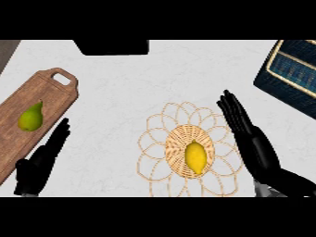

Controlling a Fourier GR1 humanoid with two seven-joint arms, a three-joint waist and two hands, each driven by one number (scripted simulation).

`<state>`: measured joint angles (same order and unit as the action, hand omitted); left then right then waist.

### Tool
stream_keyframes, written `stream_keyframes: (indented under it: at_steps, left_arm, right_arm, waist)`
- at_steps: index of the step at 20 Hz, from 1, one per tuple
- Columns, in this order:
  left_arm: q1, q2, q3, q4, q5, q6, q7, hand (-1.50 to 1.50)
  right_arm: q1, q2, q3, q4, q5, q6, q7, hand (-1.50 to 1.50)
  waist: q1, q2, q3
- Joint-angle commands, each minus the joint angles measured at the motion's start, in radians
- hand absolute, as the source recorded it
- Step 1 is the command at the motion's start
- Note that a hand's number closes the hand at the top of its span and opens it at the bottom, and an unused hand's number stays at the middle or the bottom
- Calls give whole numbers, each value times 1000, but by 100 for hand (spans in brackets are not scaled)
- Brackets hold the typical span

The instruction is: Pick the lemon from the placemat and place it in the basket

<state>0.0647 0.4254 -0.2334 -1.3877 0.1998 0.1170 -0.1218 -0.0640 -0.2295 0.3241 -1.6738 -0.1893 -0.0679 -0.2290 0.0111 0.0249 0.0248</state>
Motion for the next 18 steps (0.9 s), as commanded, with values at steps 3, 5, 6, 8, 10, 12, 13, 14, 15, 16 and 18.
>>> stream_keyframes:
  at_steps: [3, 5, 6, 8, 10, 12, 13, 14, 15, 16, 18]
  left_arm:
    - [-133, 52, 108, -11, 55, -11, 130, 0]
    - [-205, 59, 126, -28, 70, 7, 192, 0]
    - [-237, 59, 141, -7, 67, 12, 172, 0]
    - [-196, 3, 86, 13, 68, 7, 170, 0]
    - [-214, 5, 96, -5, 85, 12, 215, 0]
    - [-239, 34, 148, 40, 106, -4, 217, 0]
    - [-258, 31, 147, 45, 110, -9, 246, 0]
    - [-268, 12, 125, 19, 97, 16, 284, 0]
    - [-266, 26, 158, 86, 98, -8, 218, 0]
    - [-231, 19, 153, 32, 94, 5, 236, 0]
    - [-254, -7, 131, 14, 61, 45, 263, 0]
  right_arm:
    - [-192, -20, -90, 113, -152, 191, 2, 150]
    - [-371, -53, -174, 184, -222, 261, 18, 150]
    - [-411, -52, -187, 227, -259, 314, -12, 150]
    - [-386, -177, 76, 141, 88, 395, -105, 150]
    - [-392, -147, 166, 119, 260, 321, -183, -150]
    - [-316, 3, 285, 128, 388, 162, -228, -150]
    - [-330, 83, 314, 148, 410, 101, -190, -150]
    - [-303, 121, 359, 147, 463, 44, -164, -150]
    - [-320, 161, 380, 122, 504, -6, -83, -150]
    - [-341, 187, 366, 135, 521, -21, -17, -150]
    - [-374, 197, 375, 57, 523, 37, 198, -150]
  waist:
    - [3, -20, -23]
    - [31, -11, -21]
    - [40, -4, -21]
    - [54, -6, -26]
    - [36, -20, -24]
    - [6, -22, -25]
    - [1, -23, -25]
    - [-4, -26, -25]
    - [-11, -26, -26]
    - [-5, -27, -25]
    - [-12, -29, -26]
